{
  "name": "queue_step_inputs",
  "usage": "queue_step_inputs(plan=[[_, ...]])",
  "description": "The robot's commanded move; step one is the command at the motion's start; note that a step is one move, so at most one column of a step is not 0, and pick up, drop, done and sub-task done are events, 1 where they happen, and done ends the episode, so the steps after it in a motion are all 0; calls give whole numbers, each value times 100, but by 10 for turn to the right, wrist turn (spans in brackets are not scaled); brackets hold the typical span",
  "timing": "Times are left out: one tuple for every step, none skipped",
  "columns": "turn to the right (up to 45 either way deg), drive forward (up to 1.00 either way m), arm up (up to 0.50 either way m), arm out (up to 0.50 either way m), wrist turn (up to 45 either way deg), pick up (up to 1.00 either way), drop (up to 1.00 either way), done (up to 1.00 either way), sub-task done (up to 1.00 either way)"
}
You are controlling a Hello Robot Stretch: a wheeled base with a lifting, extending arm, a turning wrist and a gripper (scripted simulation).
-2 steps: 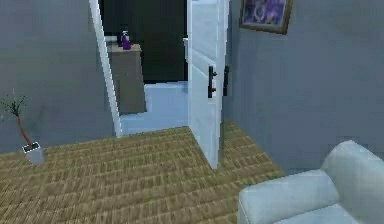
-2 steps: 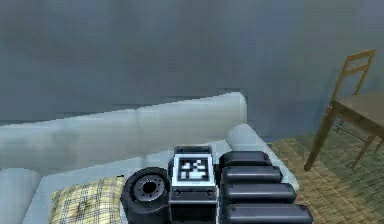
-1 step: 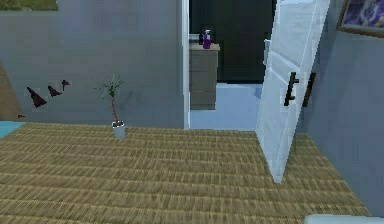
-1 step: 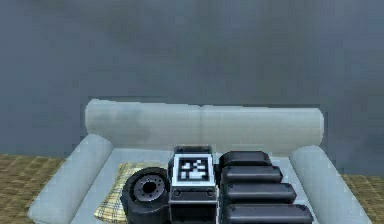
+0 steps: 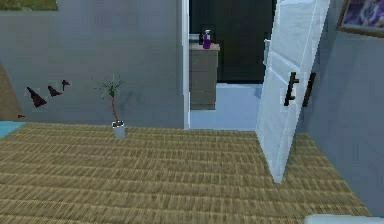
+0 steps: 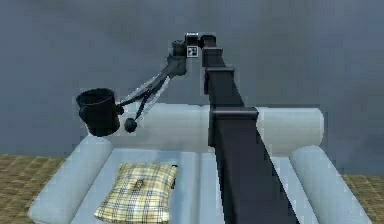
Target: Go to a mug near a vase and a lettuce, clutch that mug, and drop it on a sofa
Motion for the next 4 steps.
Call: queue_step_inputs(plan=[[0,0,0,0,450,0,0,0,0],[0,0,0,0,450,0,0,0,0],[0,0,0,0,390,0,0,0,0],[0,0,-40,0,0,0,0,0,0]])
